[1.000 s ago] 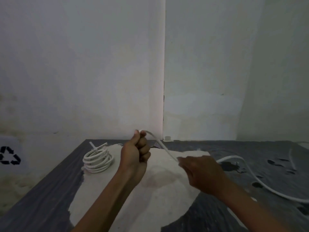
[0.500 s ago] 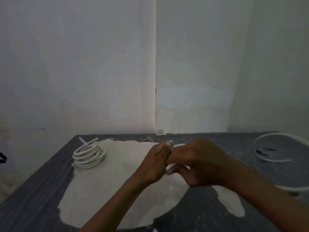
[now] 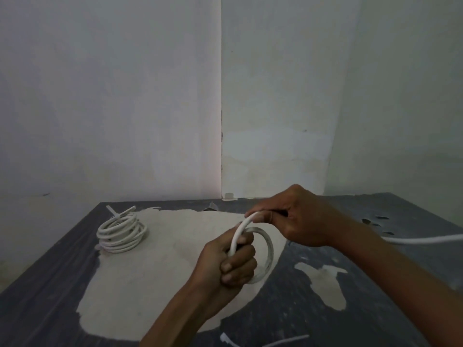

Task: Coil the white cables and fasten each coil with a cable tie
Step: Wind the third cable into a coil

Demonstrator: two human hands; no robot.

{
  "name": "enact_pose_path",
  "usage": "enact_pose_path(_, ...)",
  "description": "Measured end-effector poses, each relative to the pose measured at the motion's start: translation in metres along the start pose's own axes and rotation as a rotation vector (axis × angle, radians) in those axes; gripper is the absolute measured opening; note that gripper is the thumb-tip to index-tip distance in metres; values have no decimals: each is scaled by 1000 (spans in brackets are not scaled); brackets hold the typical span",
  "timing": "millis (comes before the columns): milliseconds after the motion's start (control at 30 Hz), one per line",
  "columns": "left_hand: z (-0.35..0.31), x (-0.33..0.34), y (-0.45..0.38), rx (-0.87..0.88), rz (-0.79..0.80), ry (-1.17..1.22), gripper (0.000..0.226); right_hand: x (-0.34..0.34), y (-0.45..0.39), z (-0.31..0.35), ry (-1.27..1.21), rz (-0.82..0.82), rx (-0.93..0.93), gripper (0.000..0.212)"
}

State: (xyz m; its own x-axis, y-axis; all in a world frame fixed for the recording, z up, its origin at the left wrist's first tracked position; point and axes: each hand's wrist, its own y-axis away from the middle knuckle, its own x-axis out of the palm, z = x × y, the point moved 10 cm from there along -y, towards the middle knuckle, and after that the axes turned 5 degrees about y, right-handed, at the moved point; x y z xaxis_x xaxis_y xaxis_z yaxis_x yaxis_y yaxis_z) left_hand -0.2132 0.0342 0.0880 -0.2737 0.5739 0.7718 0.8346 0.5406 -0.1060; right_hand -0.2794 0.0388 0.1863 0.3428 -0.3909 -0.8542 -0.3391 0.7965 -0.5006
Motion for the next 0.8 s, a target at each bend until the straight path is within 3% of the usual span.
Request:
enact_pose_path(267, -13, -5, 14, 138, -85, 133, 53, 23, 3, 7, 127, 172, 214, 29)
enact_pose_path(800, -102, 14, 44, 368, -92, 186, 52, -8, 26, 37, 621, 47, 287, 54)
